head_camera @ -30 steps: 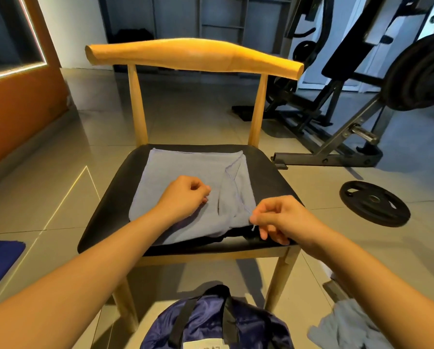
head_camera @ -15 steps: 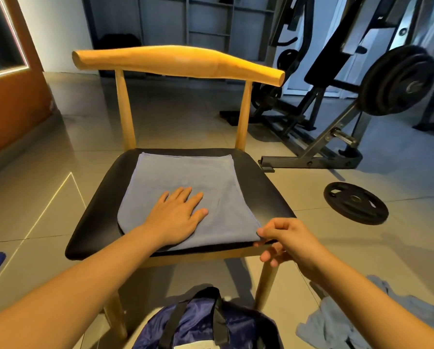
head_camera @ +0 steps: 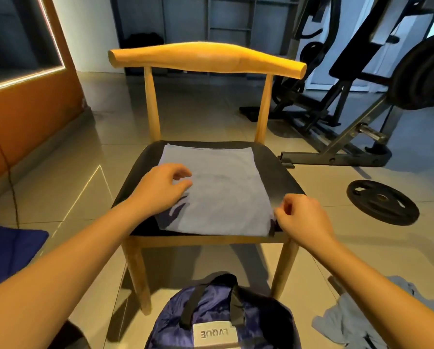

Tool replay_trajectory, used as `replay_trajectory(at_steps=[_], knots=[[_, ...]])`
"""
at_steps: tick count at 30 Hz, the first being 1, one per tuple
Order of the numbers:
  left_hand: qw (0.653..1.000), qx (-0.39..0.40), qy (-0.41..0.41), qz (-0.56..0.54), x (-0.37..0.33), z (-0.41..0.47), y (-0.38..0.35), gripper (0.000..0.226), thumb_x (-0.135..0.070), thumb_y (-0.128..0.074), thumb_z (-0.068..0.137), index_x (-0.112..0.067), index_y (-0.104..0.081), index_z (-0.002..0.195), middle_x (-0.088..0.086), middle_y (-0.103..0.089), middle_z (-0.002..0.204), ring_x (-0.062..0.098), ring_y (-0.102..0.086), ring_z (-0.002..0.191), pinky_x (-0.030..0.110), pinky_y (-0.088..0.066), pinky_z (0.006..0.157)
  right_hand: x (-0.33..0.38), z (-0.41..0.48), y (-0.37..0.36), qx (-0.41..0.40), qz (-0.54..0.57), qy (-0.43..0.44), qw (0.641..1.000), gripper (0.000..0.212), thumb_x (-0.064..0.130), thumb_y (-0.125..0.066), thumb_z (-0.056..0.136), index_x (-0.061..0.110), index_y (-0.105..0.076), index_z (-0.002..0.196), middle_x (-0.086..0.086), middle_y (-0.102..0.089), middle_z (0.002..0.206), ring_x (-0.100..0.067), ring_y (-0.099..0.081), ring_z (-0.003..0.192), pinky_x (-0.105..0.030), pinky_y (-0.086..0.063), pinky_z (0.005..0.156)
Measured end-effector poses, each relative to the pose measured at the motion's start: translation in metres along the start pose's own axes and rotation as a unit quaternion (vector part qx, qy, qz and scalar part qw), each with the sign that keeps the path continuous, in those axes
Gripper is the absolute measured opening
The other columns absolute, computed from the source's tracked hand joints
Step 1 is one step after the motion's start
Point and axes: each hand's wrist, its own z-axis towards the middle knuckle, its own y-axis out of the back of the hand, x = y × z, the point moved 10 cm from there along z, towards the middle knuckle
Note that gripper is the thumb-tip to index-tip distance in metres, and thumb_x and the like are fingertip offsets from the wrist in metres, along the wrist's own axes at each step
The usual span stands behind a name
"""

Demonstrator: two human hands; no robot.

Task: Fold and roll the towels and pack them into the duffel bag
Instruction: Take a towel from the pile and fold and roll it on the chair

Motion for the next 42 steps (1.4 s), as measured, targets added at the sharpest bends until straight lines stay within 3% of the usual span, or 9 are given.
replay_trajectory(at_steps=[2, 4, 9, 17, 20, 24, 29, 36, 42], knots=[[0.994, -0.071, 0.061, -0.053, 0.024, -0.018, 0.035, 0.007, -0.023, -0.065, 0.097, -0.024, -0.072, 0.100, -0.012, -0.068, 0.096, 0.004, -0.062, 0.087, 0.025, -0.053, 0.081, 0.034, 0.002, 0.006, -0.031, 0.001, 0.091, 0.995, 0.017, 0.035, -0.060, 0.095, 0.026, -0.060, 0.081, 0.008, -0.060, 0.075, -0.013, -0.060, 0.070, -0.030, -0.054, 0.062], [0.982, -0.114, 0.134, -0.071, 0.056, -0.040, 0.055, 0.015, -0.016, -0.066, 0.095, -0.024, -0.072, 0.085, -0.011, -0.069, 0.086, 0.008, -0.064, 0.083, 0.030, -0.053, 0.076, 0.071, 0.000, -0.003, -0.044, -0.021, 0.199, 0.979, 0.009, 0.033, -0.060, 0.096, 0.026, -0.065, 0.096, 0.007, -0.061, 0.092, -0.013, -0.059, 0.082, -0.031, -0.054, 0.068], [0.963, -0.027, 0.246, -0.110, 0.092, -0.072, 0.029, 0.017, -0.036, -0.071, 0.093, -0.019, -0.074, 0.096, -0.001, -0.069, 0.096, 0.014, -0.064, 0.089, 0.020, -0.048, 0.063, 0.108, -0.005, -0.049, 0.003, -0.079, 0.291, 0.953, 0.027, 0.032, -0.063, 0.094, 0.018, -0.071, 0.115, -0.001, -0.066, 0.113, -0.026, -0.064, 0.097, -0.041, -0.052, 0.079], [0.956, -0.032, 0.218, -0.195, 0.068, -0.049, -0.002, 0.025, -0.022, -0.079, 0.084, -0.024, -0.067, 0.107, -0.006, -0.067, 0.101, 0.014, -0.064, 0.096, 0.026, -0.054, 0.076, 0.112, -0.005, -0.054, 0.036, -0.085, 0.290, 0.953, 0.027, 0.029, -0.060, 0.095, 0.022, -0.071, 0.118, 0.002, -0.067, 0.119, -0.024, -0.062, 0.101, -0.037, -0.050, 0.083], [0.960, -0.044, 0.167, -0.222, 0.047, -0.040, 0.002, 0.020, -0.011, -0.069, 0.090, -0.021, -0.068, 0.107, -0.005, -0.068, 0.100, 0.011, -0.064, 0.094, 0.020, -0.050, 0.071, 0.110, -0.005, -0.055, 0.041, -0.076, 0.285, 0.954, 0.029, 0.028, -0.060, 0.095, 0.021, -0.070, 0.121, 0.003, -0.067, 0.122, -0.023, -0.062, 0.105, -0.037, -0.051, 0.086], [0.968, -0.007, 0.115, -0.221, 0.028, -0.035, 0.001, 0.030, 0.001, -0.053, 0.095, -0.021, -0.066, 0.109, -0.007, -0.070, 0.103, 0.009, -0.066, 0.100, 0.020, -0.054, 0.079, 0.109, -0.006, -0.054, 0.043, -0.059, 0.284, 0.956, 0.029, 0.028, -0.060, 0.095, 0.021, -0.070, 0.121, 0.004, -0.067, 0.121, -0.020, -0.062, 0.106, -0.036, -0.051, 0.089], [0.968, 0.042, 0.096, -0.228, 0.030, -0.034, -0.009, 0.036, -0.012, -0.077, 0.087, -0.022, -0.061, 0.118, -0.004, -0.074, 0.102, 0.014, -0.071, 0.094, 0.027, -0.059, 0.087, 0.108, -0.005, -0.053, 0.044, -0.053, 0.285, 0.956, 0.028, 0.027, -0.061, 0.094, 0.021, -0.071, 0.121, 0.004, -0.068, 0.120, -0.019, -0.062, 0.105, -0.036, -0.052, 0.089], [0.999, 0.031, 0.044, 0.003, 0.030, -0.032, -0.013, 0.023, -0.041, -0.080, 0.082, -0.028, -0.075, 0.100, -0.017, -0.067, 0.092, 0.006, -0.064, 0.089, 0.038, -0.056, 0.093, 0.107, -0.003, -0.054, 0.047, -0.048, 0.283, 0.957, 0.029, 0.027, -0.059, 0.096, 0.021, -0.070, 0.122, 0.005, -0.067, 0.122, -0.017, -0.061, 0.107, -0.034, -0.052, 0.091], [0.997, 0.054, 0.055, -0.030, 0.028, -0.036, -0.018, 0.012, -0.024, -0.076, 0.082, -0.019, -0.066, 0.077, -0.009, -0.063, 0.074, 0.010, -0.061, 0.073, 0.050, -0.052, 0.095, 0.106, -0.002, -0.056, 0.051, -0.049, 0.281, 0.957, 0.030, 0.028, -0.058, 0.097, 0.023, -0.069, 0.124, 0.007, -0.066, 0.124, -0.016, -0.061, 0.108, -0.034, -0.052, 0.092]])
